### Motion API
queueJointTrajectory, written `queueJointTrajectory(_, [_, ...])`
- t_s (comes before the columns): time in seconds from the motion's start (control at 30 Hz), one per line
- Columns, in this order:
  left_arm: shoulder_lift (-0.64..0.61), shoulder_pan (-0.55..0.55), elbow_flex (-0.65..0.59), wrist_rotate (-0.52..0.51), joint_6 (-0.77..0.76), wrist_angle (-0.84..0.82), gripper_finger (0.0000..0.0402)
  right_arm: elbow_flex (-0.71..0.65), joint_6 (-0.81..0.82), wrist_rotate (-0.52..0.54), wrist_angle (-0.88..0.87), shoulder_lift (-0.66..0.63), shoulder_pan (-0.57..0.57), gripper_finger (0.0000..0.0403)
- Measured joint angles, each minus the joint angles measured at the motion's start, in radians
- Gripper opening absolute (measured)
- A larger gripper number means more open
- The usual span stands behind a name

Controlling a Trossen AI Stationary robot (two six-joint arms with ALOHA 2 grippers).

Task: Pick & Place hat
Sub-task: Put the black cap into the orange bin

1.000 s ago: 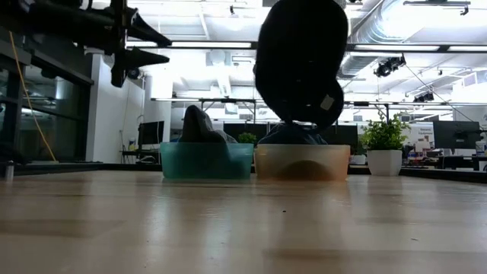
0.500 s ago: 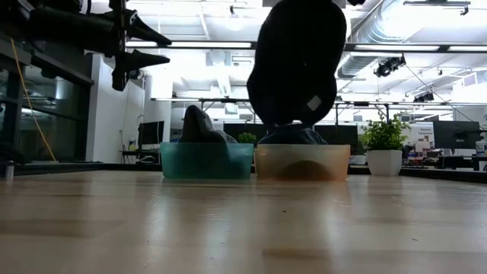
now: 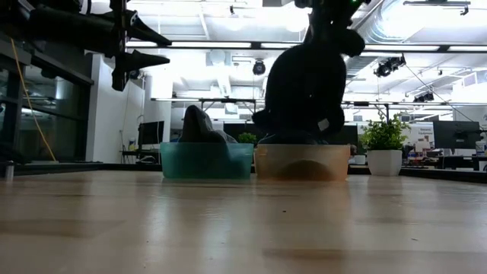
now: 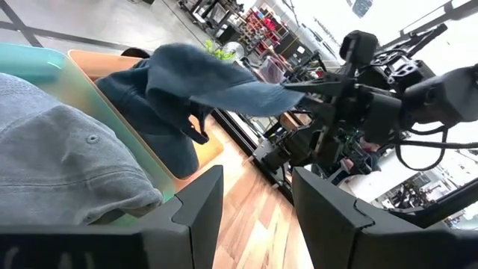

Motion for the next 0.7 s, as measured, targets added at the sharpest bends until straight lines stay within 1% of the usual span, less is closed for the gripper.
queueJointTrajectory(0.17, [0.000, 0.000, 0.000, -0.002, 0.000, 0.000, 0.0159, -0.032, -0.031, -0.099, 0.099, 0.000, -0.029, 0.0005])
queueJointTrajectory(0.33, [0.000, 0.000, 0.000, -0.003, -0.003, 0.000, 0.0159, -0.056, -0.050, -0.136, 0.124, 0.000, -0.064, 0.0005])
queueJointTrajectory(0.43, [0.000, 0.000, 0.000, -0.003, -0.004, 0.000, 0.0159, -0.075, -0.051, -0.175, 0.137, 0.000, -0.080, 0.0004])
queueJointTrajectory(0.57, [0.000, 0.000, 0.000, -0.003, -0.004, 0.000, 0.0159, -0.113, -0.054, -0.188, 0.141, 0.000, -0.105, 0.0004])
queueJointTrajectory(0.7, [0.000, 0.000, 0.000, -0.007, -0.004, -0.001, 0.0159, -0.156, -0.055, -0.217, 0.185, 0.000, -0.130, 0.0004])
